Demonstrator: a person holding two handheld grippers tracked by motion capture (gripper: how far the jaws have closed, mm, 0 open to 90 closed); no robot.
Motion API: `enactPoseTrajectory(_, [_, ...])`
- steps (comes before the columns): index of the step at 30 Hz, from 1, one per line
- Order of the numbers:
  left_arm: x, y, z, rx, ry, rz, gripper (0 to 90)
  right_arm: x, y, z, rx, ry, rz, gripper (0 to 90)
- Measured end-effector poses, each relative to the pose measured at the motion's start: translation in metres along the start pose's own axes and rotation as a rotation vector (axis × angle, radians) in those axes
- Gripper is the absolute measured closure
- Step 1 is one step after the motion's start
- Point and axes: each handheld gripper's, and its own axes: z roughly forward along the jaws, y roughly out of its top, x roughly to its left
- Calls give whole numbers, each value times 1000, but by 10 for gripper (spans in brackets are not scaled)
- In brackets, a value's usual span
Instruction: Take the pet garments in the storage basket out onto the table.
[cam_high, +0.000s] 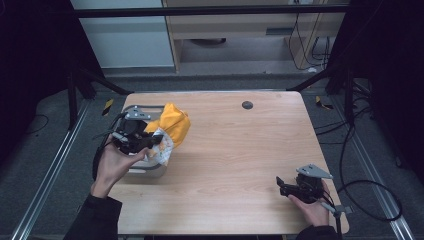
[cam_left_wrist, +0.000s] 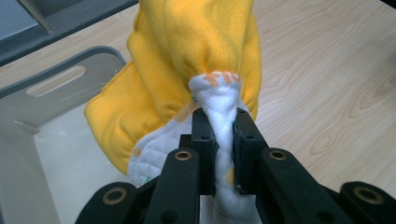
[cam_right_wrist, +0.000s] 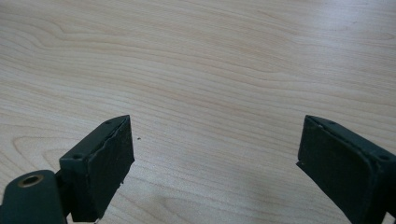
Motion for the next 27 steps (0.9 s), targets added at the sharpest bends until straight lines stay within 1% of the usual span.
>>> enactPoseTrajectory(5, [-8, 3, 3, -4, -21, 16, 816, 0, 0, 0, -1, 0, 0, 105])
enactPoseTrajectory(6, [-10, 4, 4, -4, -26, 20, 816, 0, 0, 0, 0, 2, 6, 105])
enactPoseTrajectory(9, [-16, 6, 7, 0, -39, 34, 816, 0, 0, 0, 0, 1, 4, 105])
enactPoseTrajectory(10, [-19, 6, 9, 5, -43, 46, 816, 0, 0, 0, -1, 0, 1, 104])
enactPoseTrajectory(11, [-21, 7, 10, 3, -46, 47, 816, 0, 0, 0, -3, -2, -2, 104])
enactPoseTrajectory(16, [-31, 8, 15, 13, -66, 76, 816, 0, 0, -1, -4, 0, 2, 104])
enactPoseTrajectory(20, [-37, 10, 20, 16, -76, 89, 815, 0, 0, -1, -6, 1, -4, 103])
enactPoseTrajectory(22, [-40, 10, 23, 17, -88, 89, 815, 1, 0, -1, -7, -1, -7, 102])
enactPoseTrajectory(24, [-42, 10, 25, 16, -91, 93, 815, 1, 0, -1, -8, -3, -10, 101])
enactPoseTrajectory(27, [-45, 10, 30, 16, -97, 98, 815, 1, 0, -1, -6, -1, -6, 101])
